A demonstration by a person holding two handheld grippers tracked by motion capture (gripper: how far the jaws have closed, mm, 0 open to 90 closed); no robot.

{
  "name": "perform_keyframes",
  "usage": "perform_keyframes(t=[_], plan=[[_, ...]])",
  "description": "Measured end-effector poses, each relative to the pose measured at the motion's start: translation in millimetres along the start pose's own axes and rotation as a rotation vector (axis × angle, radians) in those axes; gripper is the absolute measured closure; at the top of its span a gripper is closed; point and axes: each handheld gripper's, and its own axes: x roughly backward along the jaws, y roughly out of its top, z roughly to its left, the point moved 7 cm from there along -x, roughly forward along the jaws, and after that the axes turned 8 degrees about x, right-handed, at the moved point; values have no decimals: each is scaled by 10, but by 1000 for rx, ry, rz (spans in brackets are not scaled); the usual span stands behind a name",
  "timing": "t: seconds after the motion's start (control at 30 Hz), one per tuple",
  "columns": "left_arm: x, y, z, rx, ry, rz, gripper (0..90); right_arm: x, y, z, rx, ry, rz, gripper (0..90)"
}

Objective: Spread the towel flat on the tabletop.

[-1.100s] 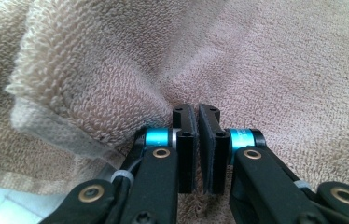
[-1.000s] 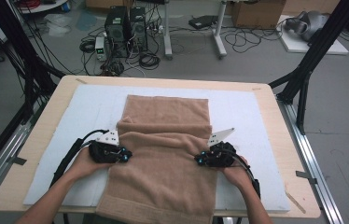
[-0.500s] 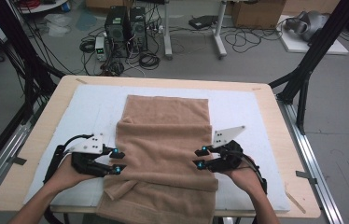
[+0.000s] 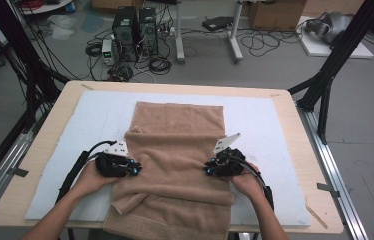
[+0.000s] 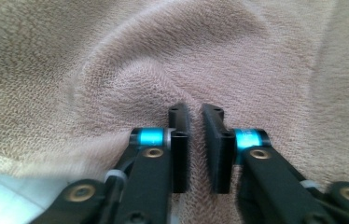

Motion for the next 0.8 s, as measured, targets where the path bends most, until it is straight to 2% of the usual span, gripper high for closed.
perform_keyframes(t=[0.13,0.23,0.3,0.37,0.43,0.47,0.5,0.53,0.67,0.73,0.8], plan=[[134,-126,-138,-7,-32,-6,840,27,56,159,42,51,-3,831],[252,-211,-271,-27,-51,-12,840,78,77,313,46,91,-56,832],[329,-227,-386,-42,-69,-39,840,89,59,439,51,123,-68,831],[368,-263,-485,-42,-90,-41,839,111,40,552,65,135,-68,824],[394,-303,-535,-51,-102,-39,835,155,43,652,75,177,-94,807],[402,-313,-545,-45,-102,-42,830,179,46,681,79,183,-104,780],[410,-311,-531,-41,-100,-45,821,206,52,689,78,182,-115,731],[418,-294,-509,-33,-93,-57,801,224,55,666,73,160,-123,708],[398,-168,-340,23,-30,-108,616,210,34,522,37,104,-118,621],[357,-117,-240,37,10,-120,597,142,-2,444,16,75,-87,579],[299,-106,-146,68,32,-109,566,78,-29,396,6,72,-76,577]])
